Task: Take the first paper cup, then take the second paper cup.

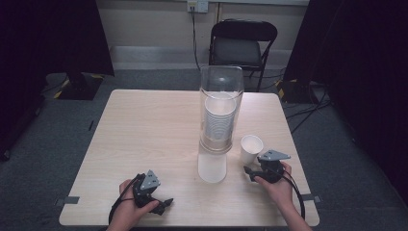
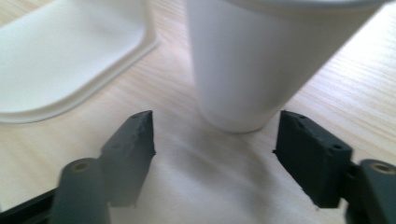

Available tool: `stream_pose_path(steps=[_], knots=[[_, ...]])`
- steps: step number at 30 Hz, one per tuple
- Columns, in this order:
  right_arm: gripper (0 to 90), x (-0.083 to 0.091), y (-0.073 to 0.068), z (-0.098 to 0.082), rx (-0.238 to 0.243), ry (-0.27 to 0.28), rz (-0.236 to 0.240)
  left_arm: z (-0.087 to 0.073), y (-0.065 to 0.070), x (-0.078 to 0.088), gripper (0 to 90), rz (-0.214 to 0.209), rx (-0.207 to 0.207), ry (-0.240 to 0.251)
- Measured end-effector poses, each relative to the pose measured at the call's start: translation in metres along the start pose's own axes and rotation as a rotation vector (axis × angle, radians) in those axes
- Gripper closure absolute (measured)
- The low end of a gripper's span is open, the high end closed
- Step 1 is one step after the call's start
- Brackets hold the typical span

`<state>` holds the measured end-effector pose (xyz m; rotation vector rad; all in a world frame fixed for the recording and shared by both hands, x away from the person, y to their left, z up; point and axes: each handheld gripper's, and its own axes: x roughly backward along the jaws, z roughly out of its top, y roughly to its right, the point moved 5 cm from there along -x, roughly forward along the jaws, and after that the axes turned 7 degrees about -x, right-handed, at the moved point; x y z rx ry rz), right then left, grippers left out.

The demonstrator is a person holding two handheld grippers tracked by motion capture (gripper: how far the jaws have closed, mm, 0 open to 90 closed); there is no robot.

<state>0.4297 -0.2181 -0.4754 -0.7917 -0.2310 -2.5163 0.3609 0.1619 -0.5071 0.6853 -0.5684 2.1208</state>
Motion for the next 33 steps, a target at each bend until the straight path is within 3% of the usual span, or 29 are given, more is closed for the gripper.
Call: stream_pose_path(steps=[9,33], knots=[[23.2,0.007,-0.023,0.006,0.000,0.026,0.089,0.000,0.000,0.000,0.0,0.000,0.001,0.001],[20.8,0.003,-0.060,0.030,0.044,0.053,0.198,0.000,0.000,0.000,0.0,0.000,0.002,0.001]])
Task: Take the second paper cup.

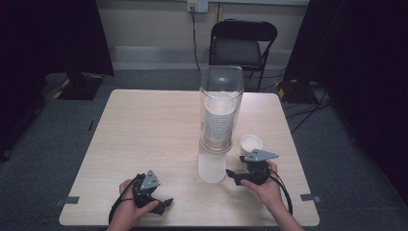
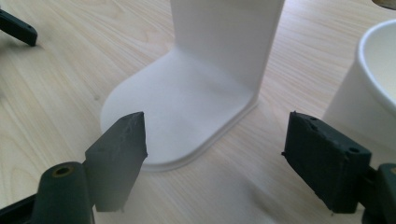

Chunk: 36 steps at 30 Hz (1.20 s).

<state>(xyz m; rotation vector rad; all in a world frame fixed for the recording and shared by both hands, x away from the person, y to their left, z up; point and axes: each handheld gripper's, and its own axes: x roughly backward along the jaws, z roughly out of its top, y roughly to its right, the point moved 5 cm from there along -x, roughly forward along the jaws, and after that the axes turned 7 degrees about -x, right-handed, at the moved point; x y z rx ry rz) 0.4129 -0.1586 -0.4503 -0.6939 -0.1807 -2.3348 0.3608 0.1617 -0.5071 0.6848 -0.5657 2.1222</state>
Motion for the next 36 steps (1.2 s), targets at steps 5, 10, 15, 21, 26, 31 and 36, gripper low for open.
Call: stream_pose_path(steps=[5,10,15,21,26,31,36], knots=[[20.6,-0.002,-0.008,0.007,0.009,0.004,0.025,0.000,0.000,0.000,0.0,-0.001,-0.004,-0.003],[20.4,-0.005,-0.017,0.018,-0.002,0.024,0.058,0.000,0.000,0.000,0.0,-0.001,-0.004,-0.003],[20.7,-0.005,-0.026,0.032,0.009,0.050,0.090,0.000,0.000,0.000,0.0,-0.001,-0.003,-0.003],[20.9,-0.005,-0.035,0.051,0.022,0.092,0.108,0.000,0.000,0.000,0.0,-0.001,-0.003,-0.003],[21.1,-0.008,-0.041,0.064,0.030,0.119,0.124,0.000,0.000,0.000,0.0,-0.001,-0.004,-0.003],[24.1,-0.012,-0.041,0.068,0.027,0.134,0.102,0.000,0.000,0.000,0.0,-0.002,-0.003,-0.003],[28.8,-0.018,-0.040,0.070,0.040,0.158,0.088,0.000,0.000,0.000,0.0,-0.003,0.003,-0.002]])
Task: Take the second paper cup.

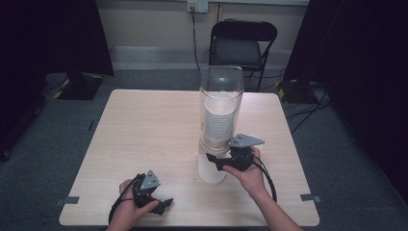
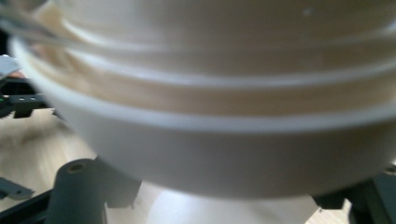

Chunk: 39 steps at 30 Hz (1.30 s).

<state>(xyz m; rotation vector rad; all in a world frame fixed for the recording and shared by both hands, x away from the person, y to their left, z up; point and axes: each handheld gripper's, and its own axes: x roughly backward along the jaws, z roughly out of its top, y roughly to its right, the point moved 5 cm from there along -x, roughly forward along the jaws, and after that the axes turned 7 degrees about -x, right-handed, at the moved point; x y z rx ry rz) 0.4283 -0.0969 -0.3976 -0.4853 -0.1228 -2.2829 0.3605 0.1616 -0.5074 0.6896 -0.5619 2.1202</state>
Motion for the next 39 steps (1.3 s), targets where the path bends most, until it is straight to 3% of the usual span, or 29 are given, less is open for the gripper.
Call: stream_pose_path(steps=[3,6,20,33,35,36,38,39], knots=[[33.9,-0.002,0.001,0.002,-0.007,0.034,-0.003,0.000,0.000,0.000,0.0,0.000,-0.001,0.000],[33.3,-0.003,0.002,0.002,0.003,0.046,-0.009,0.000,0.000,0.000,0.0,0.000,0.000,-0.001],[36.7,-0.003,0.001,-0.001,0.026,0.047,-0.008,0.000,0.000,0.000,0.0,0.000,-0.001,0.000],[37.3,-0.004,0.000,-0.006,0.025,0.092,-0.022,0.000,0.000,0.000,0.0,0.004,-0.005,0.001],[37.5,-0.007,0.000,-0.011,0.019,0.051,-0.013,0.000,0.000,0.000,0.0,0.004,-0.005,0.001],[37.9,-0.008,0.003,-0.016,0.040,0.033,-0.032,0.000,0.000,0.000,0.0,0.003,-0.005,0.001],[37.9,-0.016,0.011,-0.046,0.026,-0.138,-0.053,0.000,0.000,0.000,0.0,0.004,-0.006,0.000],[37.8,-0.019,0.016,-0.066,0.045,-0.195,-0.069,0.000,0.000,0.000,0.0,0.004,-0.004,0.001]])
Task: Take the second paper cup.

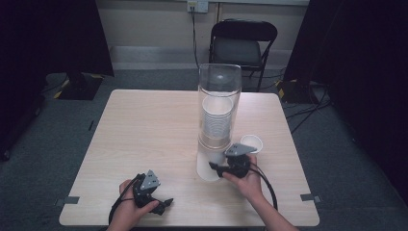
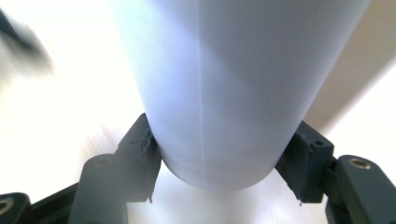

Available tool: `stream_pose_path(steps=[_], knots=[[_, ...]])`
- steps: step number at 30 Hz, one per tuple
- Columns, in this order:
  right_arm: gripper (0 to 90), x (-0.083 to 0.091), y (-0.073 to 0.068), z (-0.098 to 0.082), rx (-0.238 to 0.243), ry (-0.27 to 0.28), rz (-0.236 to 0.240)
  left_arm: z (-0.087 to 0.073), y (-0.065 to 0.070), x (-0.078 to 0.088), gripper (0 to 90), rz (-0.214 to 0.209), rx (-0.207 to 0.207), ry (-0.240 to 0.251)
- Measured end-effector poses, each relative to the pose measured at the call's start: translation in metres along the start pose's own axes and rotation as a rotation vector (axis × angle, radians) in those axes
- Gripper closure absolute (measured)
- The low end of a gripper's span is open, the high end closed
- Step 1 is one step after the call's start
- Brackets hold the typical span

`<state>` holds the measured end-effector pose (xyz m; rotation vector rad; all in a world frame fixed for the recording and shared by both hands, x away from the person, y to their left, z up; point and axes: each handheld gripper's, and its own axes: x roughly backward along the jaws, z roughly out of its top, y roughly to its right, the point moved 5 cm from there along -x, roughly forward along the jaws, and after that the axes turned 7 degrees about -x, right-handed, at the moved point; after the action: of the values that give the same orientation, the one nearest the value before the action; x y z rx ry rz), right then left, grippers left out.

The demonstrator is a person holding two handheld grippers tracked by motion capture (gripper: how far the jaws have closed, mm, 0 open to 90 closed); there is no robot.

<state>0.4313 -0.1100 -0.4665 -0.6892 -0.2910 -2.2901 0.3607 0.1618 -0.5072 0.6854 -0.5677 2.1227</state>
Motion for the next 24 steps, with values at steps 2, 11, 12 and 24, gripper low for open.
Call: stream_pose_path(steps=[2,11,12,24], knots=[[37.7,0.000,0.000,-0.018,-0.050,-0.005,0.034,0.000,0.000,0.000,0.0,-0.002,0.000,0.000],[37.3,0.020,0.010,-0.023,-0.016,-0.042,0.047,0.000,0.000,0.000,0.0,-0.004,-0.004,-0.002],[37.3,0.021,0.011,-0.027,-0.015,-0.043,0.042,0.000,0.000,0.000,0.0,-0.004,-0.003,-0.002],[37.1,0.040,0.026,-0.042,-0.035,-0.045,0.011,0.000,0.000,0.000,0.0,-0.003,0.002,0.001]])
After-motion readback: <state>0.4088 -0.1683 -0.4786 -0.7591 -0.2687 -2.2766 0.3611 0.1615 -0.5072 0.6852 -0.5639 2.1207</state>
